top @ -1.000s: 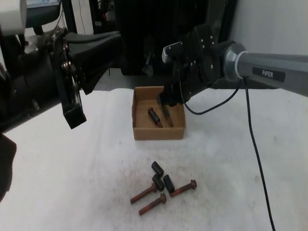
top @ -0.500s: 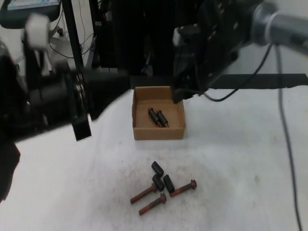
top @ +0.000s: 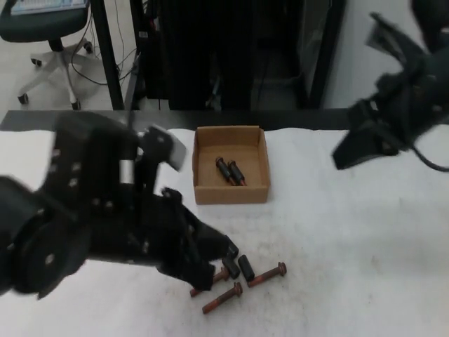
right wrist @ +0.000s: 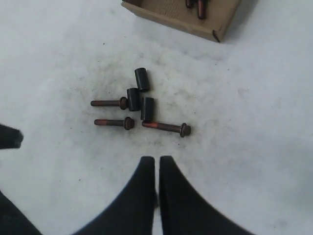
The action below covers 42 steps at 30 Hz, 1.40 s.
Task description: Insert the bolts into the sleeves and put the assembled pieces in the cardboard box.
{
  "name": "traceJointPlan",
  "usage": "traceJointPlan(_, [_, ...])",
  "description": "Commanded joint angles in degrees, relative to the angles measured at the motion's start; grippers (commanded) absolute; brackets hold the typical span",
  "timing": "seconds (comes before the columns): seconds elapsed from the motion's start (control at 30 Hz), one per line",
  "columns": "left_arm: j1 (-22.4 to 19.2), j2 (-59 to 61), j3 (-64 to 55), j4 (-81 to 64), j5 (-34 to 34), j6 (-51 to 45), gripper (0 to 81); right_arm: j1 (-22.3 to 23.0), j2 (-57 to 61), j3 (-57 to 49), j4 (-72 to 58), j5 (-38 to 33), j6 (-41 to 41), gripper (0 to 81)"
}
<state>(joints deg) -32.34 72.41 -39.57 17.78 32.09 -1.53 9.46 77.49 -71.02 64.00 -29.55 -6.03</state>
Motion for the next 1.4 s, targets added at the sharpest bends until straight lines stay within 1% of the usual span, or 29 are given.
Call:
traceJointPlan(0.0, [-0.63, 3.52, -4.20, 6.92, -4.93, 2.67, 0.3, -0.85, -2.92, 3.12, 0.17, 0.25, -0.49, 0.8])
traceJointPlan(0.1, [-0.63, 8.86, -9.92, 13.13, -4.99, 4.18, 0.3, -1.46, -5.11, 4.53, 0.17, 0.55, -0.48, 0.8])
traceJointPlan(0.2, [-0.63, 14.61, -16.54, 20.06, -5.55, 8.66, 0.3, -1.44, -5.32, 4.66, -0.76, 0.55, -0.48, 0.8])
traceJointPlan(0.4, [-0.63, 26.41, -29.70, 34.86, -16.22, 14.19, 0.3, -1.44, -4.96, 5.53, -4.90, 0.43, 3.35, 0.8])
traceJointPlan(0.47, [-0.63, 29.42, -32.87, 38.16, -17.04, 14.72, 0.6, -1.44, -4.96, 5.52, -4.90, 0.43, 3.50, 0.8])
traceJointPlan(0.53, [-0.63, 31.39, -34.95, 38.86, -17.07, 15.26, 4.9, -1.44, -4.96, 5.52, -4.64, 0.15, 3.52, 0.8])
traceJointPlan(0.57, [-0.74, 32.07, -35.33, 38.84, -16.83, 15.41, 7.5, -1.44, -4.96, 5.52, -4.56, 0.00, 3.52, 0.8])
traceJointPlan(0.63, [-0.94, 32.51, -35.30, 38.84, -16.82, 16.58, 15.6, -1.44, -4.96, 5.52, -4.20, 0.03, 3.52, 0.8])
traceJointPlan(0.7, [-1.12, 32.59, -35.24, 39.45, -16.82, 20.28, 24.4, -1.44, -4.96, 5.52, -4.16, 0.03, 3.52, 0.8])
traceJointPlan(0.77, [-1.30, 32.59, -35.24, 39.76, -17.05, 22.47, 29.8, -1.44, -4.96, 5.52, -4.16, 0.03, 3.52, 0.8])
traceJointPlan(0.8, [-1.39, 32.59, -35.24, 39.74, -17.05, 22.79, 30.8, -1.44, -4.96, 5.52, -4.16, 0.03, 3.52, 0.8])
traceJointPlan(0.97, [-2.34, 32.59, -35.24, 40.04, -17.33, 23.59, 30.9, -1.44, -4.96, 5.52, -4.16, 0.03, 3.52, 0.8])
traceJointPlan(1.13, [-4.61, 32.59, -33.67, 38.58, -25.23, 29.17, 30.9, -1.44, -4.96, 5.52, -4.16, 0.03, 3.52, 0.8])
traceJointPlan(1.2, [-5.47, 32.59, -32.98, 37.40, -28.42, 29.91, 30.9, -1.44, -4.96, 5.52, -4.16, 0.03, 3.52, 0.8])
traceJointPlan(1.37, [-6.50, 32.59, -30.98, 32.55, -28.63, 29.81, 30.9, -1.44, -4.96, 5.52, -4.16, 0.03, 3.52, 0.8])
